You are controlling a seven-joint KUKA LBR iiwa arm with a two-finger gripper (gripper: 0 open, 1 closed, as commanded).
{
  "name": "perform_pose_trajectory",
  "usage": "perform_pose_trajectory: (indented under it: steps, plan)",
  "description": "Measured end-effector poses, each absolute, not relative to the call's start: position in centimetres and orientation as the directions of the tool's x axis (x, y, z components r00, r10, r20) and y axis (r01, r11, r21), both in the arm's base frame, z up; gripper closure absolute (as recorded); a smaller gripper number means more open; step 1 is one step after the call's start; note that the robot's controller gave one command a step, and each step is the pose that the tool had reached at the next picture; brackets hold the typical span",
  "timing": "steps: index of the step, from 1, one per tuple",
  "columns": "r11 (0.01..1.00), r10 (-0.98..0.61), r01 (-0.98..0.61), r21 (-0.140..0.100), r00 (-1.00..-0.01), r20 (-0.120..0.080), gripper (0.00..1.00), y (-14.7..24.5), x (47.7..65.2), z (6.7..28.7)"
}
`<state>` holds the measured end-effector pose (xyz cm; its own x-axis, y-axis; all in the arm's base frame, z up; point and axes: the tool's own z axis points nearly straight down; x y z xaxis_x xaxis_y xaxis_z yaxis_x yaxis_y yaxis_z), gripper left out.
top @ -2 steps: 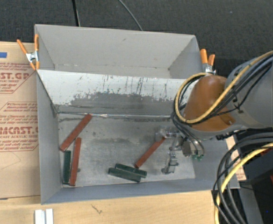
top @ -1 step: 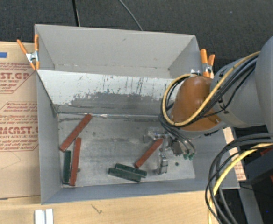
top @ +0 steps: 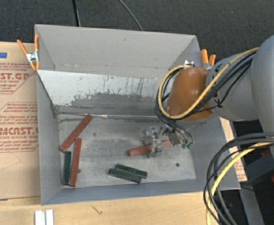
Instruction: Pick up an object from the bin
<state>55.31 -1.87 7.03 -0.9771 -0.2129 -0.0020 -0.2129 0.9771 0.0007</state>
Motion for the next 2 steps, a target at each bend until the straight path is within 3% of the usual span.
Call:
perform_pose_trajectory:
  steps: [1,2]
  plan:
    - [0.977,-0.213,-0.213,0.001,-0.977,-0.002,1.0,-1.9,55.3,7.0]
    - [0.968,-0.252,-0.252,-0.001,-0.968,-0.006,1.0,-3.6,57.9,22.4]
